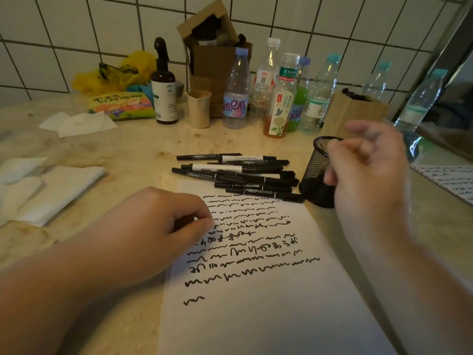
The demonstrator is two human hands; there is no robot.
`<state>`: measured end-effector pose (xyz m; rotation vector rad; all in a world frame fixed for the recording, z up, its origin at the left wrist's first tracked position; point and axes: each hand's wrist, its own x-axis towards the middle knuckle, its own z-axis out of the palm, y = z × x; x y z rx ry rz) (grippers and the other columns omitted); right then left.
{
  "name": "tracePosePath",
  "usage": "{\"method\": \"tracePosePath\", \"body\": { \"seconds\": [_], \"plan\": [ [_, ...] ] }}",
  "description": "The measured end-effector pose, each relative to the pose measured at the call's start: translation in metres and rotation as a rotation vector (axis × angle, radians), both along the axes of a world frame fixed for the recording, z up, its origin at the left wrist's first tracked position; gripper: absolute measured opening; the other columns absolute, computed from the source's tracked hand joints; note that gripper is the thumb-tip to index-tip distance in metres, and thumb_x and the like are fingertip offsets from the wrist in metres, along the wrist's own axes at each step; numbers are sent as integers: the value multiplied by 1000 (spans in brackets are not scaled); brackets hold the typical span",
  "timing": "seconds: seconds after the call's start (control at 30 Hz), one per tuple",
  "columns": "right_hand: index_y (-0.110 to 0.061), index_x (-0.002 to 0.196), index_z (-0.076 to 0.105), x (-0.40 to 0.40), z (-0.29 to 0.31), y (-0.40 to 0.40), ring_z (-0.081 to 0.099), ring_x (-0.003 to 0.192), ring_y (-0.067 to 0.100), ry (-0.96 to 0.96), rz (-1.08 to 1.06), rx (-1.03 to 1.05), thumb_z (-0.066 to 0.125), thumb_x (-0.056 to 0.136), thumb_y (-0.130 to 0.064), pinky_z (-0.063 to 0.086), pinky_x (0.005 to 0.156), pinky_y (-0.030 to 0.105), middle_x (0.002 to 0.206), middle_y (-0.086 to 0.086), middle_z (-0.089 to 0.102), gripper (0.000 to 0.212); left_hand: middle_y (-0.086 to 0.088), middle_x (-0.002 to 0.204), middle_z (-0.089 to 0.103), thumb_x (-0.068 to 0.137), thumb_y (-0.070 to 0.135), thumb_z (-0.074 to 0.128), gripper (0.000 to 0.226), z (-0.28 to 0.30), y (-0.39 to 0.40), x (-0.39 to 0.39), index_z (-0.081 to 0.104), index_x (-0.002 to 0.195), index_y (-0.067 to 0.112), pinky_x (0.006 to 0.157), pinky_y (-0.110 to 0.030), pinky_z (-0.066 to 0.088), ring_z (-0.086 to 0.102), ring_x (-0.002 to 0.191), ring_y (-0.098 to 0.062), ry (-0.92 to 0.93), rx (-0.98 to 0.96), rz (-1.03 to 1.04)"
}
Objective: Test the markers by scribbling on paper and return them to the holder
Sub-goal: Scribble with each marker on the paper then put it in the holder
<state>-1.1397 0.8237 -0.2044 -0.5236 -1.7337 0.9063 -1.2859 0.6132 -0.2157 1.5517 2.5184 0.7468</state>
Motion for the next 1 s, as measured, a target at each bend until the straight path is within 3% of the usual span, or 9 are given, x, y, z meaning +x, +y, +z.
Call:
{"method": "tracePosePath", "body": {
  "seconds": [0.13,0.2,0.27,0.33,0.4,0.53,0.7,0.83,1.0],
  "plan": [
    [-33,101,66,-10,-17,-5,59,84,0,-478,72,228,65,92,-19,51,75,20,94,-18,62,17,27,75,65,84,55,51,13,-1,0,0,62,87,49,58,-14,48,58,75,10,11,-20,5],
    [-35,110,66,-13,-22,-3,50,101,-2,-717,6,321,64,93,-23,42,91,20,109,-22,57,21,27,76,65,84,57,50,15,-2,0,-1,62,89,49,61,-15,49,59,73,7,29,-24,5],
    [-34,121,63,-14,-24,-2,39,115,0,-864,-34,366,61,95,-26,30,95,20,120,-19,53,27,27,77,64,84,57,49,17,-1,0,0,62,91,49,63,-16,51,60,72,5,24,-35,-1],
    [-34,125,61,-15,-25,-1,39,123,5,-940,-43,357,60,96,-28,31,96,23,127,-16,54,30,28,77,64,84,57,48,19,-1,0,0,62,92,48,61,-15,49,59,72,5,20,-33,-7],
    [-35,126,61,-16,-26,0,41,125,8,-965,-53,345,60,96,-29,35,100,28,130,-14,54,31,27,76,64,84,58,48,20,-1,0,0,62,93,48,58,-14,47,58,75,8,34,-31,-14],
    [-33,125,62,-17,-28,1,43,120,8,-993,-41,357,63,95,-29,35,95,25,123,-13,56,31,26,74,63,85,56,47,16,-1,0,0,61,87,48,53,-13,41,55,81,11,39,-32,-28],
    [-36,105,69,-15,-28,-2,51,91,4,-982,24,317,69,90,-34,37,72,20,96,-17,55,15,27,77,64,86,55,49,15,-1,-1,0,62,91,49,55,-13,44,55,83,11,41,-30,-31],
    [-38,82,68,-13,-24,-7,55,77,2,-978,44,297,74,84,-38,36,60,17,88,-16,58,6,28,81,64,87,54,49,19,-1,0,1,63,97,45,61,-11,46,59,75,8,39,-47,-25],
    [-34,79,70,-9,-16,-16,63,65,-2,-847,189,105,76,82,-34,46,49,12,70,-14,69,7,27,83,62,87,53,49,20,1,1,1,63,99,45,65,-12,46,57,74,8,43,-51,-21]
  ]
}}
